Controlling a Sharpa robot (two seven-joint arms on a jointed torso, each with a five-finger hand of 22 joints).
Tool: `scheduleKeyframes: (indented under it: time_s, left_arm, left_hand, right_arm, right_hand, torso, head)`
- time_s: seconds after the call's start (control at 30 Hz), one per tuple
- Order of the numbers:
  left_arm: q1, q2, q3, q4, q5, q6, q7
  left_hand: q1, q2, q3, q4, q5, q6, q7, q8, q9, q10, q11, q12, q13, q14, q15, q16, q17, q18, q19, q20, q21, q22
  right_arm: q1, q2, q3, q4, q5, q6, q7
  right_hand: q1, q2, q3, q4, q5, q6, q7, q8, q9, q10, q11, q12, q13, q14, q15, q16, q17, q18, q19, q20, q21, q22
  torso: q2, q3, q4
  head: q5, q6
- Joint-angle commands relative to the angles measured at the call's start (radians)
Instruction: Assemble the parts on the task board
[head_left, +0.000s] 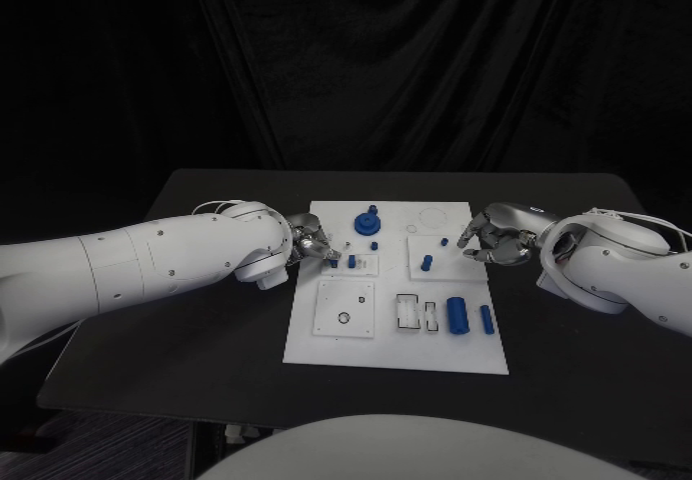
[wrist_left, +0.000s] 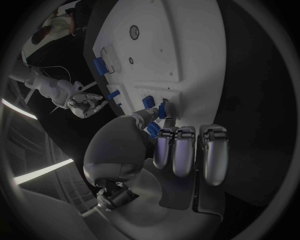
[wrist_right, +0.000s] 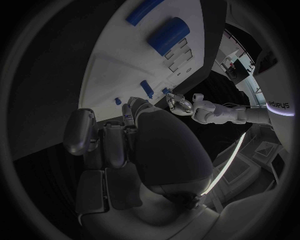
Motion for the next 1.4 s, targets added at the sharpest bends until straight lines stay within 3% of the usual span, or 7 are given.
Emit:
scheduleKeyframes:
  time_s: [0.03, 0.5, 0.9, 1.13, 1.33, 1.4]
  left_arm:
    - [-0.002, 0.000, -0.002, 0.002, -0.002, 0.041, -0.006]
    - [-0.003, -0.004, -0.002, 0.001, -0.049, 0.056, -0.018]
    - [-0.003, -0.004, -0.002, -0.004, -0.051, 0.060, -0.022]
    - [-0.003, 0.001, -0.002, -0.006, -0.052, 0.070, -0.025]
    - [-0.007, 0.009, -0.002, -0.009, -0.052, 0.090, -0.032]
    - [-0.008, 0.009, -0.002, -0.010, -0.052, 0.097, -0.036]
  left_hand:
    - [-0.002, 0.005, -0.007, 0.000, -0.006, 0.002, -0.004, -0.003, 0.001, 0.103, -0.008, 0.004, 0.263, 0.106, -0.007, -0.004, 0.263, -0.014, 0.105, -0.004, -0.003, 0.263]
    - [0.001, 0.004, -0.007, -0.003, -0.008, 0.002, -0.004, -0.003, 0.001, 0.103, -0.008, 0.004, 0.263, 0.106, -0.007, -0.004, 0.263, -0.014, 0.105, -0.004, -0.003, 0.263]
    - [-0.004, 0.006, -0.017, 0.005, -0.021, 0.005, -0.003, -0.005, -0.002, 0.103, -0.008, 0.004, 0.263, 0.106, -0.007, -0.004, 0.263, -0.014, 0.105, -0.004, -0.003, 0.263]
    - [-0.004, 0.009, -0.038, 0.016, -0.069, 0.005, -0.002, -0.011, -0.008, 0.103, -0.007, 0.004, 0.263, 0.106, -0.007, -0.004, 0.263, -0.014, 0.105, -0.004, -0.003, 0.263]
    - [-0.004, 0.009, -0.045, 0.019, -0.082, 0.005, -0.002, -0.013, -0.009, 0.103, -0.007, 0.004, 0.263, 0.105, -0.006, -0.005, 0.262, -0.014, 0.105, -0.004, -0.003, 0.263]
    - [-0.011, 0.008, -0.062, 0.028, -0.104, 0.004, 0.000, -0.017, -0.013, 0.103, -0.005, 0.004, 0.263, 0.104, -0.005, -0.005, 0.260, -0.014, 0.105, -0.003, -0.003, 0.263]
  right_arm:
    - [-0.003, 0.000, 0.001, -0.001, -0.001, 0.012, -0.020]
    - [-0.004, 0.002, 0.001, -0.005, -0.001, 0.028, -0.029]
    - [-0.005, 0.003, 0.001, -0.005, -0.001, 0.041, -0.036]
    - [-0.005, 0.003, 0.001, -0.005, -0.001, 0.050, -0.040]
    - [-0.005, 0.004, 0.001, -0.006, -0.001, 0.057, -0.045]
    - [-0.005, 0.004, 0.001, -0.006, -0.001, 0.059, -0.046]
  right_hand:
    - [-0.002, 0.011, 0.006, -0.002, 0.005, 0.001, 0.004, -0.004, -0.001, -0.008, 0.003, -0.005, 0.103, 0.041, 0.005, -0.003, 0.077, 0.011, -0.009, -0.001, -0.006, 0.128]
    - [-0.003, 0.011, 0.006, -0.003, 0.005, 0.001, 0.004, -0.003, -0.001, -0.009, 0.003, -0.006, 0.101, 0.040, 0.005, -0.006, 0.075, 0.012, -0.010, -0.001, -0.011, 0.126]
    - [-0.003, 0.012, 0.007, -0.003, 0.005, 0.004, 0.004, -0.002, -0.001, -0.014, 0.002, -0.010, 0.097, 0.038, 0.005, -0.010, 0.071, 0.013, -0.014, -0.001, -0.019, 0.123]
    - [-0.003, 0.013, 0.008, -0.004, 0.005, 0.006, 0.003, -0.001, -0.001, -0.015, 0.002, -0.011, 0.095, 0.037, 0.005, -0.013, 0.068, 0.014, -0.015, -0.001, -0.023, 0.122]
    - [-0.003, 0.013, 0.009, -0.005, 0.005, 0.008, 0.003, 0.000, -0.001, -0.018, 0.002, -0.013, 0.093, 0.036, 0.005, -0.016, 0.066, 0.015, -0.017, -0.001, -0.029, 0.120]
    - [-0.003, 0.013, 0.009, -0.005, 0.005, 0.008, 0.003, 0.000, -0.001, -0.018, 0.002, -0.013, 0.093, 0.036, 0.005, -0.016, 0.066, 0.015, -0.017, -0.001, -0.029, 0.120]
  torso:
    - [0.000, -0.0007, -0.0006]
    - [0.000, 0.0006, 0.0020]
    - [0.001, -0.0010, 0.0008]
    - [0.001, -0.0005, 0.0004]
    - [0.001, -0.0006, 0.0001]
    - [0.001, -0.0006, -0.0001]
  head:
    - [0.003, 0.000]
    - [0.003, 0.000]
    - [0.007, 0.000]
    - [0.007, 0.000]
    - [0.007, 0.000]
    - [0.007, 0.000]
